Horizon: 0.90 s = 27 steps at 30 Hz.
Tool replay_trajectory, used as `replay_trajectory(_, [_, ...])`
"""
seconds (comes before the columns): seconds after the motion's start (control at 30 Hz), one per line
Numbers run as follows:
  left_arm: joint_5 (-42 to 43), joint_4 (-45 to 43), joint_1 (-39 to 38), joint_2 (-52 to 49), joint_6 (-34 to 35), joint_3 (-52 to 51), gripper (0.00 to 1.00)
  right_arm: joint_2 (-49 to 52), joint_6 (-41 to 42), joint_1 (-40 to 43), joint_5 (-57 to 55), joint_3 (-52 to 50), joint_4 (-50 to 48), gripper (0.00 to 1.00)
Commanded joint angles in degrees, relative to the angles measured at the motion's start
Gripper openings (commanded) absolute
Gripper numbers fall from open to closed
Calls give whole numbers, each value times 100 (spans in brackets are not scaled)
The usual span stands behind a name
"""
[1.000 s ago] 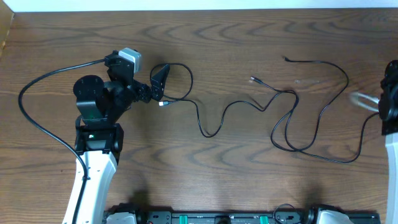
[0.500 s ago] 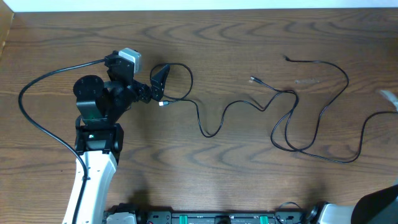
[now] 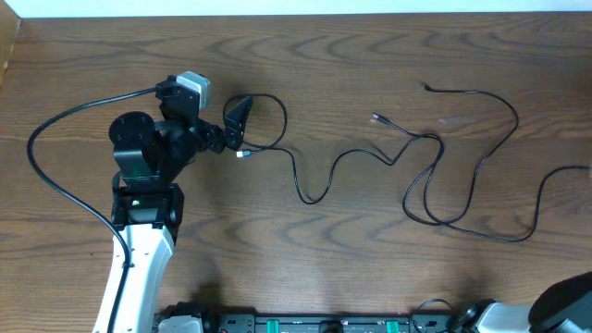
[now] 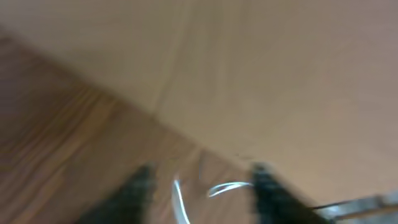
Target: Untangle cables
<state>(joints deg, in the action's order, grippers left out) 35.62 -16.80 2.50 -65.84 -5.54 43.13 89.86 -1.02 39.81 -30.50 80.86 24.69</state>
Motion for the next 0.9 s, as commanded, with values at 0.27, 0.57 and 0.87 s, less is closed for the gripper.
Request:
replay_trajectory(0.27, [-26, 48, -9, -2, 52, 28, 98, 155, 540, -26, 2798, 46, 310, 99])
replay_trajectory(0.57, [-33, 219, -7, -2, 50, 28, 98, 153, 1117, -929, 4033, 46, 1224, 99])
replay_trajectory(0.87, [-37, 306, -7, -2, 50, 28, 98, 153, 1172, -2581, 3541, -9, 3042, 99])
